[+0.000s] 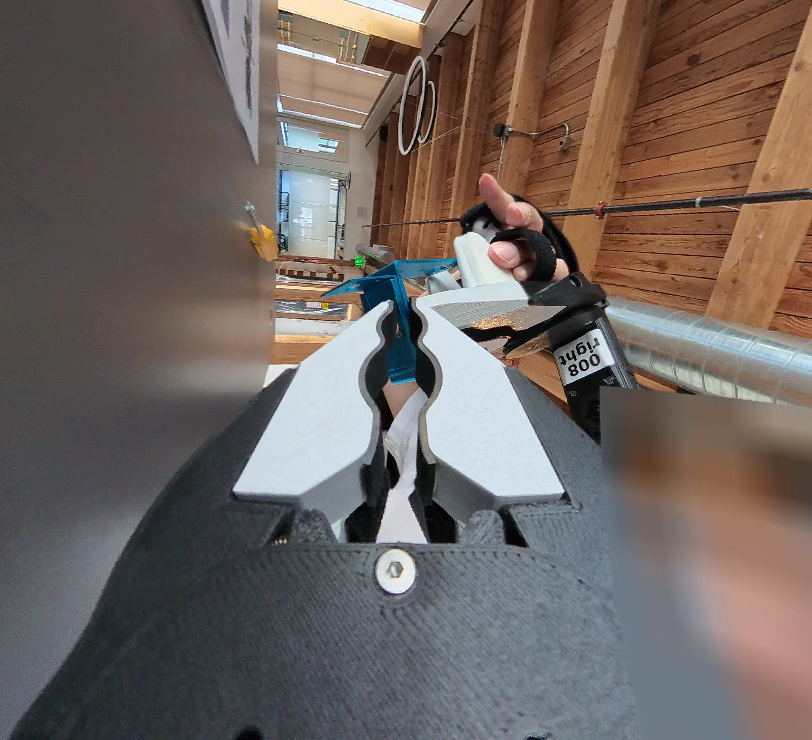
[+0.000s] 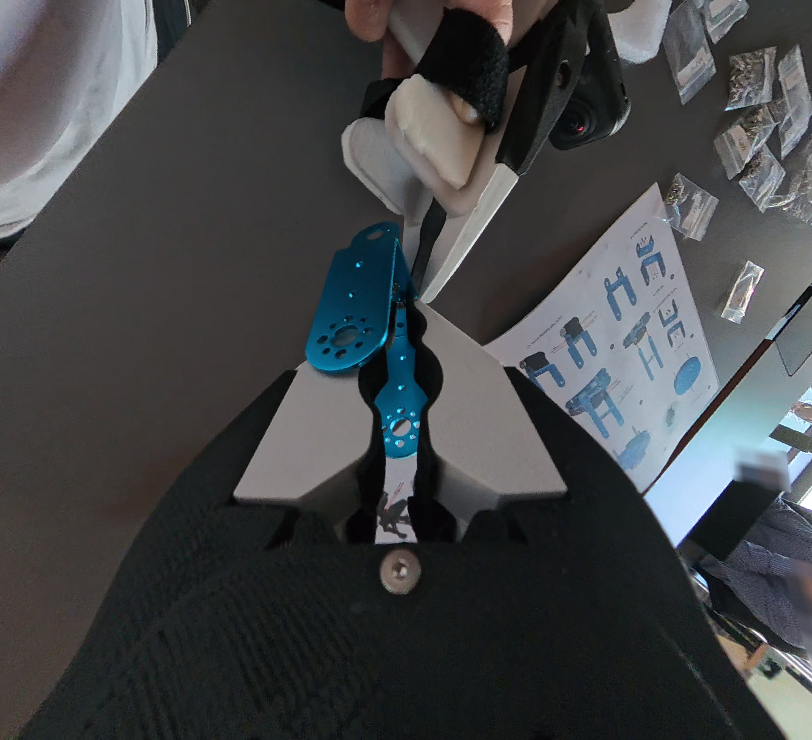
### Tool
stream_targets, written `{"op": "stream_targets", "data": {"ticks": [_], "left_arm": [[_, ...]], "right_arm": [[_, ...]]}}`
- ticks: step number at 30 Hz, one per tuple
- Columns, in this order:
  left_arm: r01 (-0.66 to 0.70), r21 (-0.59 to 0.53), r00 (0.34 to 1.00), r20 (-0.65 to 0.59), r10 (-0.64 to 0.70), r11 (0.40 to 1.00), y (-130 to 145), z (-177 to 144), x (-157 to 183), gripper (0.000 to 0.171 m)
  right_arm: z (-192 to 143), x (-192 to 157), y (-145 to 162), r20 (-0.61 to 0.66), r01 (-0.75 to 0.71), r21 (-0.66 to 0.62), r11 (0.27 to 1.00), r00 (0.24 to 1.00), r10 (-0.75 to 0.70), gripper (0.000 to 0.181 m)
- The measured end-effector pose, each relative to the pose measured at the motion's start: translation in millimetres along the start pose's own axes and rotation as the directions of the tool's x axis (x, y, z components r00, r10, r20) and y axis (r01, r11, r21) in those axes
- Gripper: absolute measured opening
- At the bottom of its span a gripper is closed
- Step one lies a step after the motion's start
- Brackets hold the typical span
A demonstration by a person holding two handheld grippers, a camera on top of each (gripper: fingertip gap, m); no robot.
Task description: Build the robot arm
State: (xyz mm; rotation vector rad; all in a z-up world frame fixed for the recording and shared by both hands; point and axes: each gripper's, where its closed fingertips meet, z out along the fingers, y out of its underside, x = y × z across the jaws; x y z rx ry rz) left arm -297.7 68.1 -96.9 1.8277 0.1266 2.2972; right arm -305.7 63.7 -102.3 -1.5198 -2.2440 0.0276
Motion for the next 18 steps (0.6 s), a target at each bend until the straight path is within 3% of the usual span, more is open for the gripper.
{"op": "stream_targets", "data": {"ticks": [8, 18], "left_arm": [[-0.031, -0.013, 0.993, 0.111, 0.032, 0.999, -4.8, -5.8, -21.2, 0.003], [-0.056, -0.005, 0.992, 0.115, 0.057, 0.998, -6.5, -9.4, -20.3, 0.000]], "right_arm": [[12.0, -1.9, 5.5, -0.067, -0.051, 0.087, 0.995, 0.996, 0.057, 0.003], [4.4, 4.2, 4.0, -0.130, -0.120, 0.148, 0.982, 0.982, 0.140, 0.003]]}}
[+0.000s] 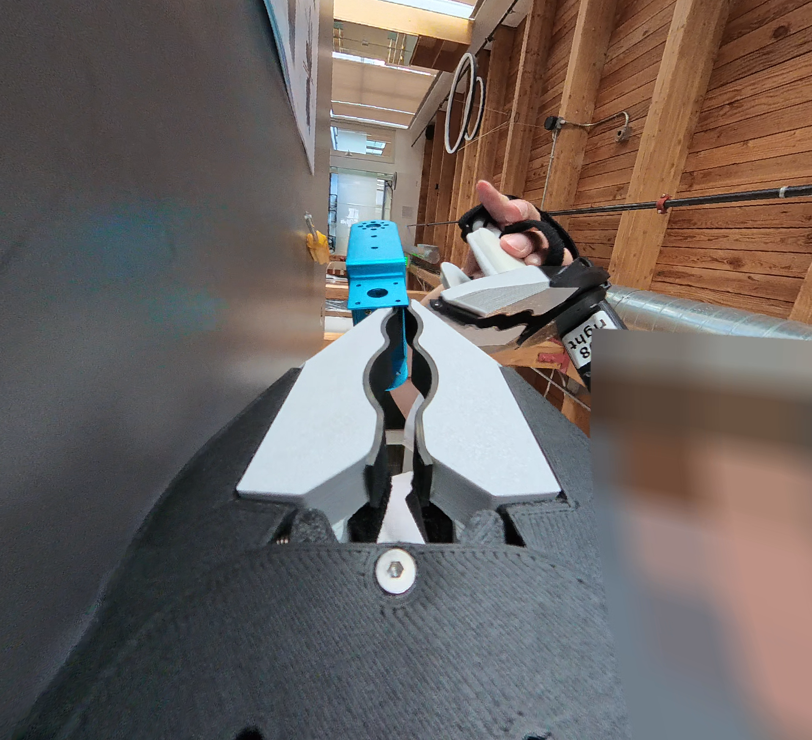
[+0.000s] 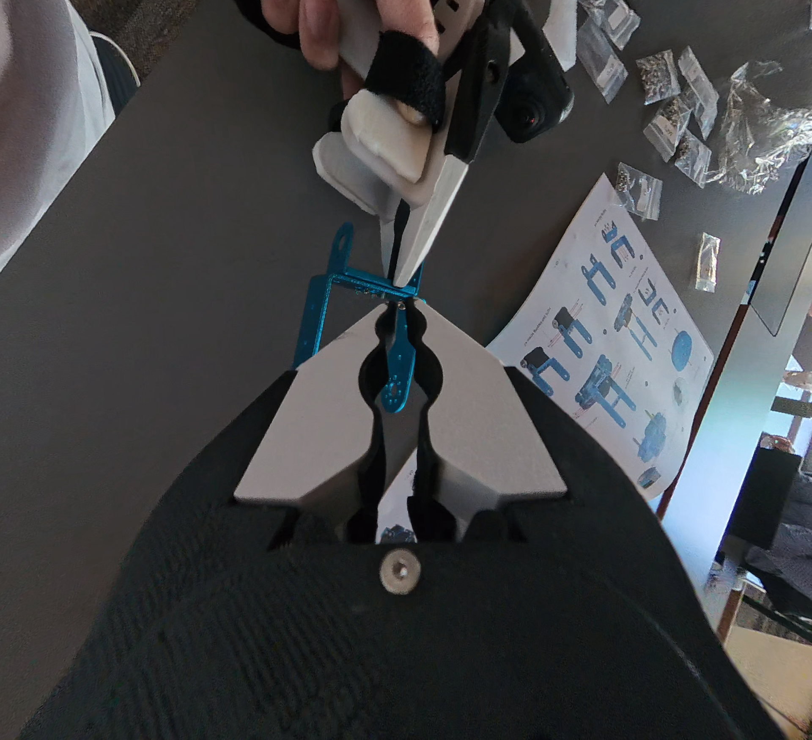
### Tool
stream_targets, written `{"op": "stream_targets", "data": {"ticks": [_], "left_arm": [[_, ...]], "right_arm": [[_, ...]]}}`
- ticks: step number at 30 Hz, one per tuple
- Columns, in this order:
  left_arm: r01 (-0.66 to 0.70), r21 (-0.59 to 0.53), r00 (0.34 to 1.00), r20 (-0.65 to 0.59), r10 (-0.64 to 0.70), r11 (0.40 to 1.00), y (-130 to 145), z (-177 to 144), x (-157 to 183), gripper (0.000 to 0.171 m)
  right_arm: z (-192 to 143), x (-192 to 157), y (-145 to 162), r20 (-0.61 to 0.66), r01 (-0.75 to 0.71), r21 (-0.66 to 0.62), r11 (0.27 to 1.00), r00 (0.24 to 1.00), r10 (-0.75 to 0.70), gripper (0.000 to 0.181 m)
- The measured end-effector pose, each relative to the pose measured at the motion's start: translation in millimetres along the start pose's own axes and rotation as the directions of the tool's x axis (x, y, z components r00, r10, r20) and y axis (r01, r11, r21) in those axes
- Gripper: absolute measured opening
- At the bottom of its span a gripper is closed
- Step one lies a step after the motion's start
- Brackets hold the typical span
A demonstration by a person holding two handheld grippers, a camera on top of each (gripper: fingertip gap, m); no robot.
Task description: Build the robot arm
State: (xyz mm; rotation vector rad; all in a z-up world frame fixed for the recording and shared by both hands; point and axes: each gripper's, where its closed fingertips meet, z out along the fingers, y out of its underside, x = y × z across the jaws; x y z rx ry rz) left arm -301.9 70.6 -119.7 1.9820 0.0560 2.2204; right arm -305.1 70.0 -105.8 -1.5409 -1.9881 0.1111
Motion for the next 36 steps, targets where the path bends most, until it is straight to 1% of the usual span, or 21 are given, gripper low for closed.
{"op": "stream_targets", "data": {"ticks": [3, 6, 10, 13, 18, 20, 22, 23, 25, 27, 28, 32, 33, 35, 36], "left_arm": [[-0.021, -0.001, 0.999, 0.047, 0.022, 1.000, 0.5, 0.1, -6.8, 0.000], [-0.028, -0.016, 0.997, 0.073, 0.029, 0.999, 2.8, 1.5, -10.5, 0.000], [-0.030, -0.020, 0.992, 0.118, 0.032, 0.999, 2.0, 0.9, -15.6, 0.000], [-0.052, -0.052, 0.978, 0.199, 0.061, 0.997, 3.5, -0.3, -24.4, 0.000], [-0.054, -0.083, 0.957, 0.279, 0.075, 0.995, 2.8, -3.2, -32.9, 0.000], [-0.057, -0.115, 0.944, 0.316, 0.091, 0.992, 5.0, -4.8, -37.0, 0.000], [-0.081, -0.127, 0.929, 0.350, 0.121, 0.989, 4.8, -6.9, -40.1, 0.000], [-0.092, -0.129, 0.924, 0.359, 0.133, 0.987, 4.7, -7.4, -39.7, 0.002], [-0.115, -0.135, 0.909, 0.385, 0.159, 0.984, 6.3, -9.9, -39.1, 0.014], [-0.161, -0.147, 0.881, 0.424, 0.209, 0.976, 10.8, -11.6, -37.8, 0.022], [-0.195, -0.163, 0.854, 0.456, 0.249, 0.967, 13.8, -11.9, -38.8, 0.022], [-0.357, -0.256, 0.658, 0.613, 0.437, 0.898, 16.7, -10.6, -48.2, 0.028], [-0.382, -0.262, 0.627, 0.631, 0.457, 0.886, 14.6, -9.1, -48.2, 0.028], [-0.400, -0.249, 0.600, 0.656, 0.458, 0.882, 8.4, -8.2, -48.7, 0.027], [-0.388, -0.245, 0.602, 0.662, 0.446, 0.888, 6.8, -8.5, -50.2, 0.027]], "right_arm": [[0.3, -1.3, 1.2, -0.022, -0.071, 0.026, 0.997, 0.997, 0.072, 0.003], [-0.6, -2.1, 10.4, -0.064, -0.142, 0.054, 0.988, 0.987, 0.145, 0.003], [-6.8, -6.9, 15.8, -0.078, -0.310, 0.171, 0.935, 0.942, 0.326, 0.003], [-8.7, -11.8, 23.0, -0.105, -0.368, 0.230, 0.901, 0.911, 0.399, 0.003], [-5.5, -26.4, 29.7, -0.029, -0.507, 0.310, 0.804, 0.840, 0.541, 0.003], [-4.9, -31.4, 31.5, -0.009, -0.526, 0.329, 0.784, 0.828, 0.560, 0.003], [-3.5, -34.9, 33.6, -0.012, -0.525, 0.340, 0.780, 0.827, 0.562, 0.003], [-2.7, -37.1, 33.3, -0.003, -0.528, 0.347, 0.775, 0.826, 0.564, 0.003], [-0.8, -42.3, 31.8, 0.025, -0.543, 0.358, 0.760, 0.819, 0.573, 0.003], [-0.1, -44.2, 32.6, 0.021, -0.542, 0.371, 0.754, 0.817, 0.577, 0.003], [-0.5, -44.8, 32.7, 0.021, -0.542, 0.382, 0.748, 0.815, 0.580, 0.003], [-3.4, -47.1, 34.9, 0.038, -0.560, 0.421, 0.713, 0.797, 0.603, 0.003], [-3.9, -47.5, 36.2, 0.037, -0.560, 0.426, 0.711, 0.796, 0.604, 0.003], [-5.4, -47.9, 38.3, 0.035, -0.557, 0.434, 0.708, 0.795, 0.605, 0.003], [-6.3, -48.4, 38.5, 0.039, -0.558, 0.438, 0.705, 0.795, 0.605, 0.003]]}}
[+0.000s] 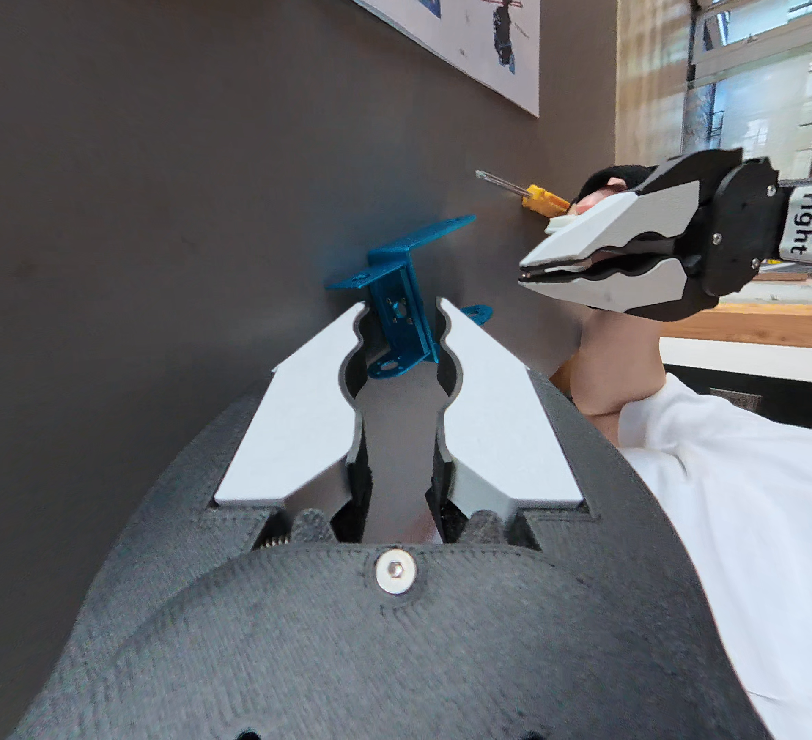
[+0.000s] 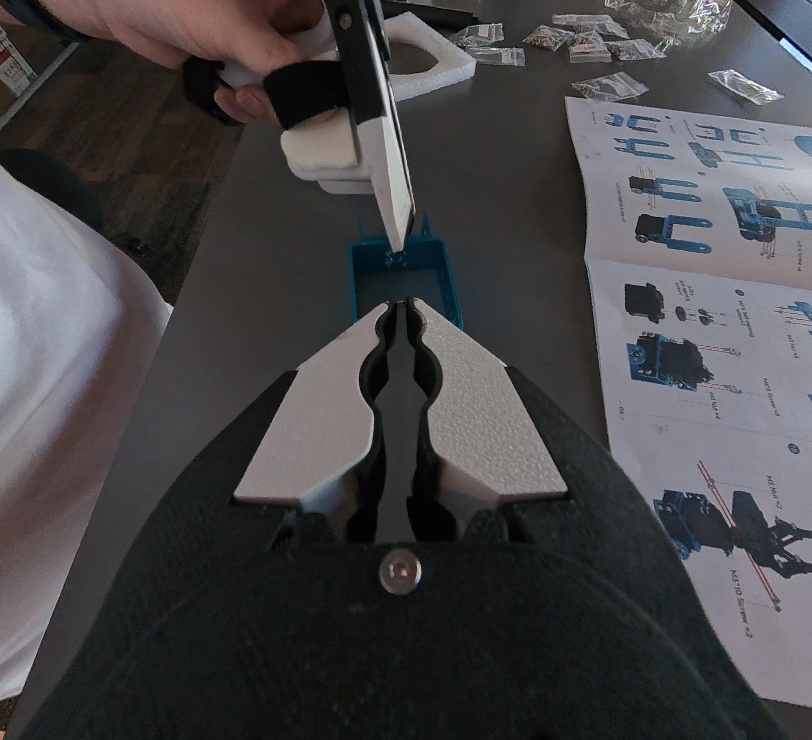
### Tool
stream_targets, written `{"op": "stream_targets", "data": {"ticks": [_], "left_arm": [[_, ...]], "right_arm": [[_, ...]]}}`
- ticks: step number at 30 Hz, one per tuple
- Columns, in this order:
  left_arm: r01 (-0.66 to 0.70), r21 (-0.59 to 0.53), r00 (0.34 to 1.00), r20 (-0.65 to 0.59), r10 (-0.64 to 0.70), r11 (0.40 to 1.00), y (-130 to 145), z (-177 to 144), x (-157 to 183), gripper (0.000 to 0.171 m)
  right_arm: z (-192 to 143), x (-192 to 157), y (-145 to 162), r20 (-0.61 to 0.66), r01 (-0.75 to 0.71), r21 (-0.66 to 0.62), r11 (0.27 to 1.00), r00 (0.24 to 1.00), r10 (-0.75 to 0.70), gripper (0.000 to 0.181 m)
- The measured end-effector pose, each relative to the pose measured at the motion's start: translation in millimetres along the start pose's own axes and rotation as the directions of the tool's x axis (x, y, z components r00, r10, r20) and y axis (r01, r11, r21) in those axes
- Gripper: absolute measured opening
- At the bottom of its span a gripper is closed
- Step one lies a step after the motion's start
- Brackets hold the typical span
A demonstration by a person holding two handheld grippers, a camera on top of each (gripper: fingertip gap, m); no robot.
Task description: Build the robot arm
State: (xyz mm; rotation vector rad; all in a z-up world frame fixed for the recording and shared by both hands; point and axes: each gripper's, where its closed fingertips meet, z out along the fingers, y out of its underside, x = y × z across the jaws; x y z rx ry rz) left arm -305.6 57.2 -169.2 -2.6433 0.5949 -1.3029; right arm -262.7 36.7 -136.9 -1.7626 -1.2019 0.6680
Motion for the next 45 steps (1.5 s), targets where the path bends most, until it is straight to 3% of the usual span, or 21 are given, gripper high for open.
{"op": "stream_targets", "data": {"ticks": [5, 16, 29, 45], "left_arm": [[0.111, 0.008, 0.988, -0.112, -0.109, 0.994, -4.4, 2.4, 6.5, 0.009], [0.108, 0.007, 0.989, -0.104, -0.107, 0.994, -9.0, 3.9, 6.3, 0.009], [0.101, -0.079, 0.988, -0.110, -0.109, 0.992, -0.8, 10.2, 15.0, 0.008], [0.179, -0.149, 0.947, -0.241, -0.211, 0.973, 10.6, 17.5, 25.9, 0.009]], "right_arm": [[-4.3, -0.1, 1.4, 0.012, -0.007, 0.016, 1.000, 1.000, 0.007, 0.003], [-7.4, 0.4, 1.2, 0.013, 0.007, 0.011, 1.000, 1.000, -0.007, 0.003], [-9.4, 2.7, 2.9, -0.007, 0.014, 0.000, 1.000, 1.000, -0.014, 0.003], [-5.0, 3.6, 11.2, -0.015, 0.015, -0.037, 0.999, 1.000, -0.015, 0.003]]}}
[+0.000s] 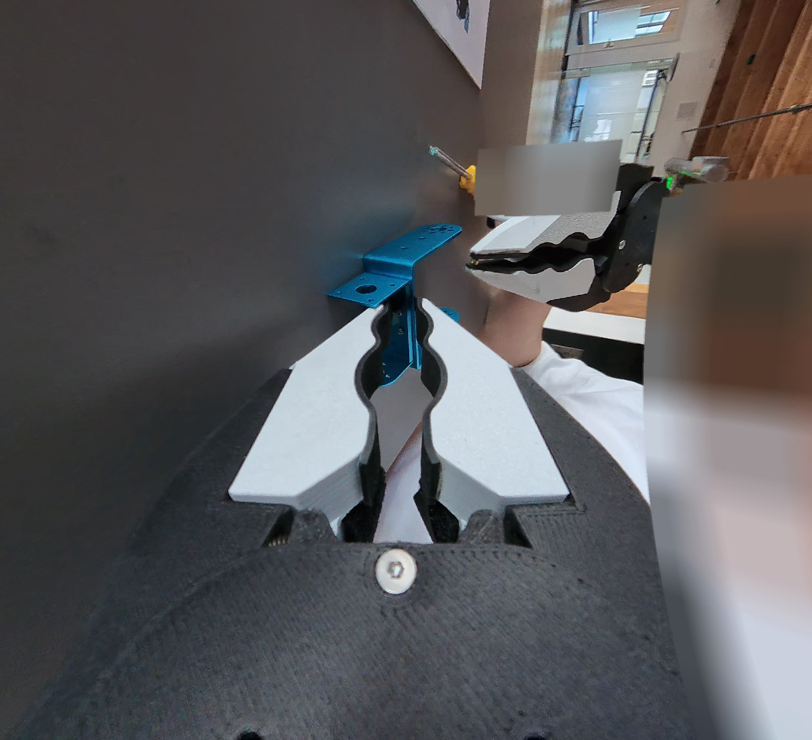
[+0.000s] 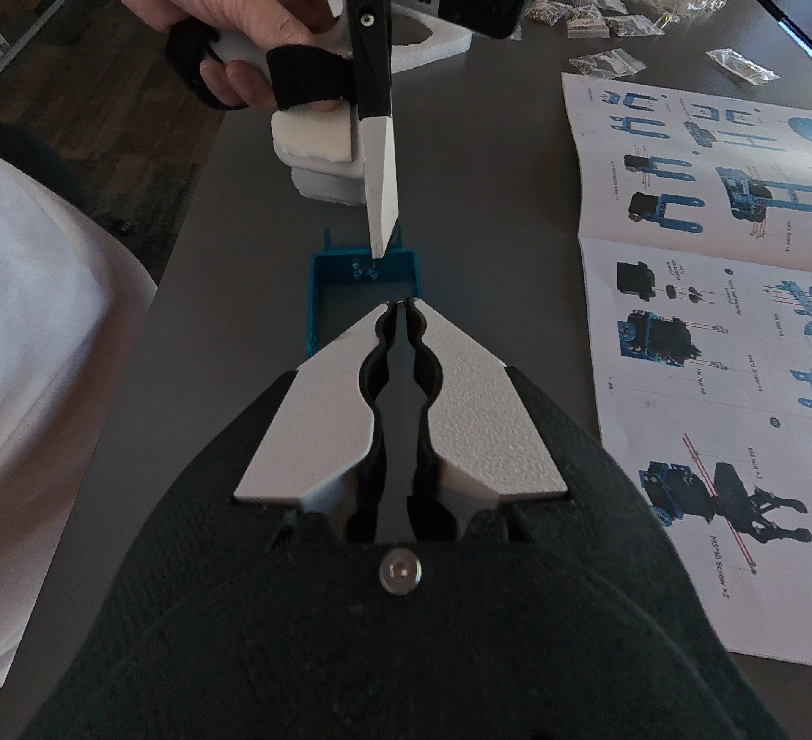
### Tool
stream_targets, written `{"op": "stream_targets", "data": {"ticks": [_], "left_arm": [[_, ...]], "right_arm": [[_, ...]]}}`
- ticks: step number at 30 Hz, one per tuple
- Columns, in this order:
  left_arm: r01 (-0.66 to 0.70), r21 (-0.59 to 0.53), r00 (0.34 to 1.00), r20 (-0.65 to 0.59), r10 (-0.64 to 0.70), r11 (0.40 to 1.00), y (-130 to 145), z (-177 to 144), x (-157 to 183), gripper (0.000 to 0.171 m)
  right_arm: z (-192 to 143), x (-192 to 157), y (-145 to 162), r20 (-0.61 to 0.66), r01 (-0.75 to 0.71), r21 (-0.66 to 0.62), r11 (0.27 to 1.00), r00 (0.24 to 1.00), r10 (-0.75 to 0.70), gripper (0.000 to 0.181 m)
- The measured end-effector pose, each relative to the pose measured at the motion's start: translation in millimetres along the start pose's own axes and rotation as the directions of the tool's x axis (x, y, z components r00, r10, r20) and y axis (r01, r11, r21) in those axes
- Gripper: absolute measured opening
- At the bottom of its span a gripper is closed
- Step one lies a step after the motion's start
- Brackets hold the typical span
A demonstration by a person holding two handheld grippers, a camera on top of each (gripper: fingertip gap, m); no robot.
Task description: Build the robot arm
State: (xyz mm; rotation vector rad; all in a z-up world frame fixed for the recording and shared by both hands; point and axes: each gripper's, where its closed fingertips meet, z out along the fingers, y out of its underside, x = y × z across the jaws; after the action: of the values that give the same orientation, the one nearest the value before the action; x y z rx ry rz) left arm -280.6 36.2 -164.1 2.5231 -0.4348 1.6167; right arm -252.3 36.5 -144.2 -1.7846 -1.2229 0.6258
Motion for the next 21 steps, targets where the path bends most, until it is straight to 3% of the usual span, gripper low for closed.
{"op": "stream_targets", "data": {"ticks": [8, 12, 15, 21], "left_arm": [[0.094, 0.020, 0.975, -0.205, -0.088, 0.995, 0.5, 1.9, 13.1, 0.008], [0.098, 0.080, 0.957, -0.281, -0.072, 0.992, -6.3, -1.4, 17.6, 0.007], [0.082, 0.158, 0.925, -0.380, -0.016, 0.984, -17.3, -7.0, 31.6, 0.007], [-0.017, 0.409, 0.869, -0.445, 0.216, 0.913, -47.5, -13.4, 59.1, 0.007]], "right_arm": [[-5.5, -0.2, -10.1, 0.010, -0.014, 0.063, 0.998, 1.000, 0.013, 0.003], [-19.9, -1.3, -36.8, 0.031, -0.038, 0.199, 0.979, 0.999, 0.033, 0.003], [-31.8, 5.4, -55.5, 0.047, -0.114, 0.248, 0.962, 0.993, 0.105, 0.003], [-44.6, 30.0, -92.1, -0.059, -0.235, 0.154, 0.960, 0.968, 0.246, 0.003]]}}
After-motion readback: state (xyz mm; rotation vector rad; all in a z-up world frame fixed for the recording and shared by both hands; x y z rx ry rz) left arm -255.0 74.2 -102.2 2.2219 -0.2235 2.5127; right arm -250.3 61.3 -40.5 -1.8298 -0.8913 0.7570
